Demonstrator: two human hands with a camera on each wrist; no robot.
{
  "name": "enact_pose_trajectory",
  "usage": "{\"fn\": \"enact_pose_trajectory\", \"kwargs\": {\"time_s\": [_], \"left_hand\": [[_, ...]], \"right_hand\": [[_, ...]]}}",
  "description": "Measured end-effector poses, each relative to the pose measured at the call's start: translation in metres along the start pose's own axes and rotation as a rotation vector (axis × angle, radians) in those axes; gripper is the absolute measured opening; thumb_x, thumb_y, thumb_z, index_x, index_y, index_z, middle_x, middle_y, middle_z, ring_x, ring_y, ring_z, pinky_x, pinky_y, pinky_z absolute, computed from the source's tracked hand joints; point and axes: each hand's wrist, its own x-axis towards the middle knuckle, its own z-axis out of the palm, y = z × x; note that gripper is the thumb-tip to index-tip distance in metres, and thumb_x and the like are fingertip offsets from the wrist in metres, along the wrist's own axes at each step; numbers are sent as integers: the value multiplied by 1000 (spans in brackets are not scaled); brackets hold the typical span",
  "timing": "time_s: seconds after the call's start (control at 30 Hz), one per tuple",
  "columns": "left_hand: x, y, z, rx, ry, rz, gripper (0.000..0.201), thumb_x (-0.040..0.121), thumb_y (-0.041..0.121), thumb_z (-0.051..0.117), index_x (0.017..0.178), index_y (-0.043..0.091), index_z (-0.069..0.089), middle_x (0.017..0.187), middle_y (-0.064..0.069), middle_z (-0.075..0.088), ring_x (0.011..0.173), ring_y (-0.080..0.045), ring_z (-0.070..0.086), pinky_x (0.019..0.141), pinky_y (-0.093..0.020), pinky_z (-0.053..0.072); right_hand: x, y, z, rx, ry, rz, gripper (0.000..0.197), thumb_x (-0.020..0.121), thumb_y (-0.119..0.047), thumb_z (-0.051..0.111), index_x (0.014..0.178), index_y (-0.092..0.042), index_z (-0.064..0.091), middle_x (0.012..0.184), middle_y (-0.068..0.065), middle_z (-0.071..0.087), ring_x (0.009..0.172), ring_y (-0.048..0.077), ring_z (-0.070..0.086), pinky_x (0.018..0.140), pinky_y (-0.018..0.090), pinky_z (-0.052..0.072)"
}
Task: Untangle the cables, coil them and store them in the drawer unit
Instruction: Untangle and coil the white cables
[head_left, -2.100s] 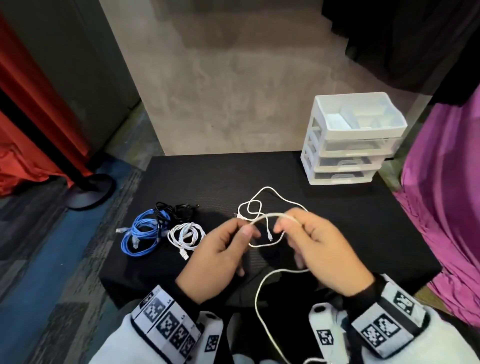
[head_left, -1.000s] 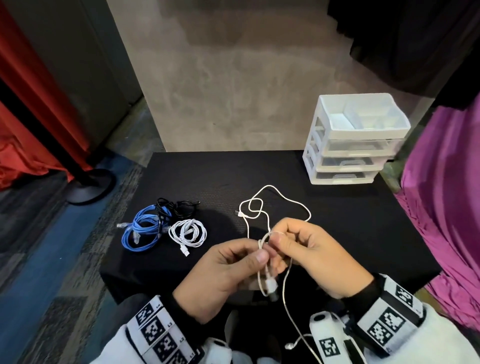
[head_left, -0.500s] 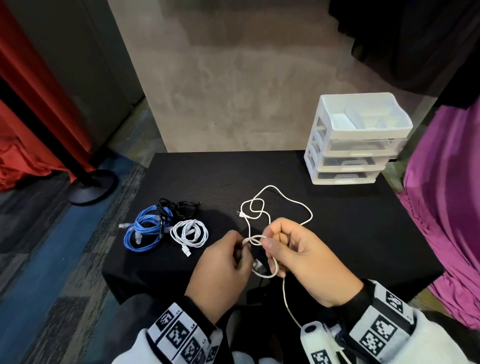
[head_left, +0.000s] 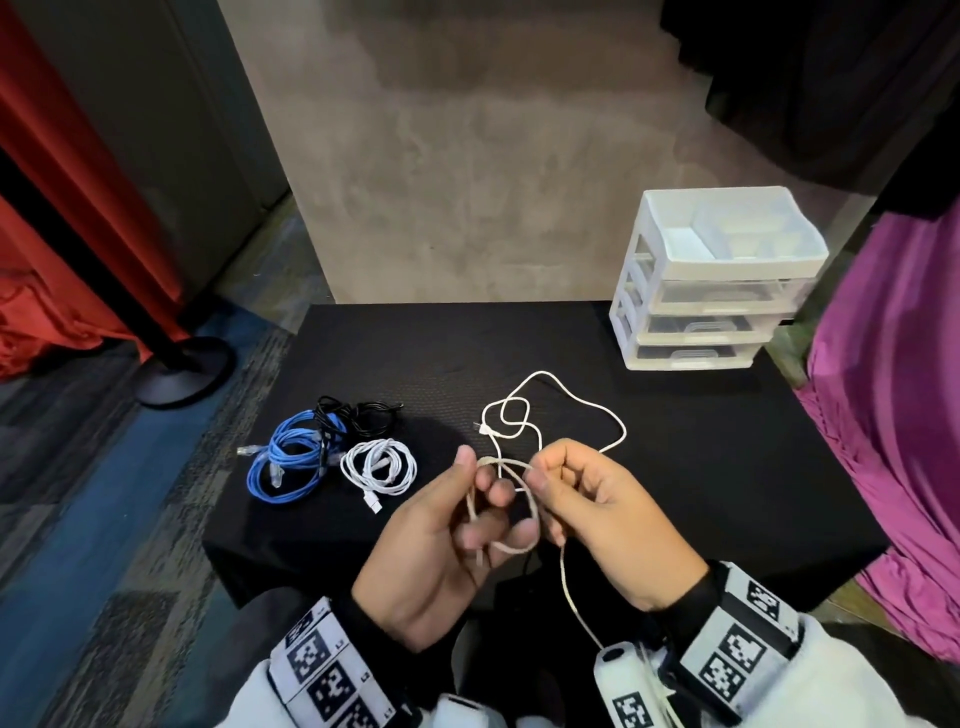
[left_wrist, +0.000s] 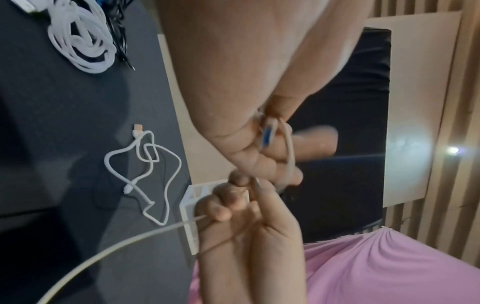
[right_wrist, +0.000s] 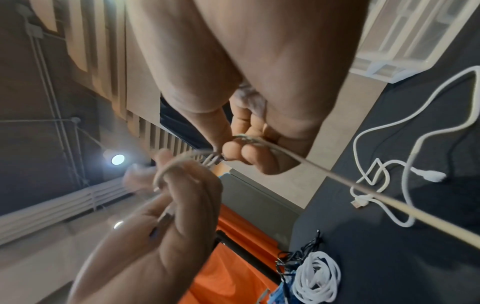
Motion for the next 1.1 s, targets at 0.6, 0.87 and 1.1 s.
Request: {"fn": "enact_pose_trajectory", "kwargs": {"time_s": [0.6,0.87,1.1], "left_hand": [[9,12,-32,1340,61,459,26,109,28,40,90,17,54,99,28,72,56,-3,64,59,-24,48],[-6,7,-2,656,-229,162,27,108,24,37,93,5,47,109,-21,74,43,-8,25,50,-22,35],[1,20,8,214,19,372,29,109,24,34,91,11,54,134,-17,67,69,-13,68,71,-27,60]], "right_hand": [[-13,-50,-5,-509,-270,-45,20,105,-21,60,89,-20,71,66,-8,60,61,8,49,62,27,41],[18,-34,-21,-427,6,-93,19,100,-25,69,84,-16,75,67,16,50,65,23,45,66,41,41],[1,-6,15,-184,-216,166,25,112,-20,45,103,-2,60,51,-4,48,35,8,32,37,20,23]]}}
